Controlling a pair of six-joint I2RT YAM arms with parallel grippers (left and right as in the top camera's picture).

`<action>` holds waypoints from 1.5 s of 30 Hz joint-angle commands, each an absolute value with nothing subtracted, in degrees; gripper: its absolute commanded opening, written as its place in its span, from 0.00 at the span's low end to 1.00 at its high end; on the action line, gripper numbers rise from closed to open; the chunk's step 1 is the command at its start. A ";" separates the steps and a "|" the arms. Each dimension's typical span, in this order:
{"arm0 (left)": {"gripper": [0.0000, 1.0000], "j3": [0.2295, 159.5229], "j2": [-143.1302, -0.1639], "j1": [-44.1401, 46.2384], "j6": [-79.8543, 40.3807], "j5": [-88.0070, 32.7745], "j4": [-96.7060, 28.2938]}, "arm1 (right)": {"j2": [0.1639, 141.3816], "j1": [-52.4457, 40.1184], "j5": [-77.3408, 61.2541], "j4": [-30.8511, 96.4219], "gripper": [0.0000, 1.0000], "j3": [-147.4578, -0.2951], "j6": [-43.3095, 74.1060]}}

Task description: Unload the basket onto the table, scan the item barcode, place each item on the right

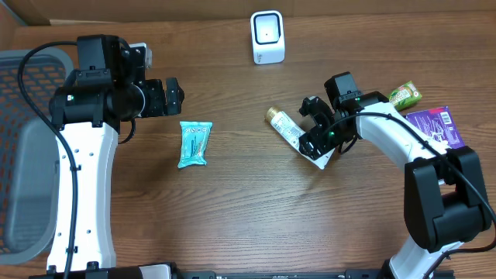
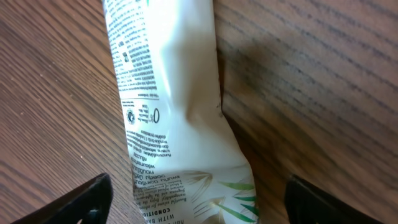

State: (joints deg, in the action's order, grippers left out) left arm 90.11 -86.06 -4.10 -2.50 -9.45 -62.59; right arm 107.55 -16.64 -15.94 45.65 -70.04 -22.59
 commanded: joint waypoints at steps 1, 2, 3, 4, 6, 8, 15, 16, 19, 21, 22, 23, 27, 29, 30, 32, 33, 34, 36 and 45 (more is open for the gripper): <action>1.00 91.18 -86.26 -3.73 -1.06 -9.91 -62.63 | 107.72 -16.69 -15.46 45.25 0.79 -69.34 -23.00; 1.00 91.18 -86.26 -3.73 -1.06 -9.91 -62.63 | 107.72 -16.69 -15.49 45.28 0.77 -69.21 -22.98; 1.00 91.18 -86.26 -3.73 -1.06 -9.91 -62.63 | 107.72 -16.69 -15.57 45.23 0.75 -68.93 -22.96; 0.99 91.18 -86.26 -3.73 -1.06 -9.91 -62.61 | 107.72 -16.69 -15.86 45.28 0.75 -68.75 -22.87; 0.99 91.18 -86.26 -3.73 -1.06 -9.91 -62.61 | 107.81 -16.69 -17.06 45.52 0.73 -68.53 -22.44; 1.00 91.18 -86.26 -3.73 -1.06 -9.91 -62.63 | 107.81 -16.69 -18.90 45.76 0.73 -68.53 -22.11; 1.00 91.18 -86.26 -3.73 -1.06 -9.91 -62.63 | 107.81 -16.69 -21.74 45.71 0.72 -68.53 -18.87; 1.00 91.18 -86.26 -3.73 -1.06 -9.91 -62.63 | 107.81 -16.69 -21.74 45.67 0.73 -68.53 -18.13; 1.00 91.18 -86.26 -3.73 -1.06 -9.91 -62.61 | 107.81 -16.69 -22.20 45.84 0.73 -68.53 -16.23; 1.00 91.18 -86.26 -3.73 -1.06 -9.91 -62.63 | 107.81 -16.82 -22.26 45.93 0.73 -68.53 -13.91; 1.00 91.18 -86.26 -3.73 -1.06 -9.91 -62.63 | 107.81 -16.93 -23.03 45.95 0.74 -68.53 -12.25; 0.99 91.18 -86.26 -3.73 -1.06 -9.91 -62.63 | 107.81 -16.99 -23.94 45.95 0.74 -68.53 -11.51; 1.00 91.18 -86.26 -3.73 -1.06 -9.91 -62.63 | 107.81 -17.41 -28.58 47.27 0.78 -68.53 -10.22; 0.99 91.18 -86.26 -3.73 -1.06 -9.91 -62.61 | 107.81 -17.91 -30.20 47.64 0.83 -68.53 -10.24; 0.99 91.18 -86.26 -3.73 -1.06 -9.91 -62.63 | 107.81 -18.15 -30.11 47.66 0.84 -68.53 -10.24; 1.00 91.18 -86.26 -3.73 -1.06 -9.91 -62.61 | 107.83 -18.83 -30.02 47.57 0.85 -68.53 -10.26; 1.00 91.18 -86.26 -3.73 -1.06 -9.91 -62.63 | 107.85 -19.25 -29.63 47.37 0.85 -68.53 -10.24; 1.00 91.18 -86.26 -3.73 -1.06 -9.91 -62.61 | 107.85 -19.62 -29.56 47.18 0.86 -68.53 -10.24; 1.00 91.18 -86.26 -3.73 -1.06 -9.93 -62.63 | 107.87 -20.40 -29.45 46.89 0.85 -68.53 -10.20; 1.00 91.18 -86.26 -3.73 -1.06 -9.91 -62.63 | 109.06 -23.70 -21.41 45.89 0.73 -68.53 -1.17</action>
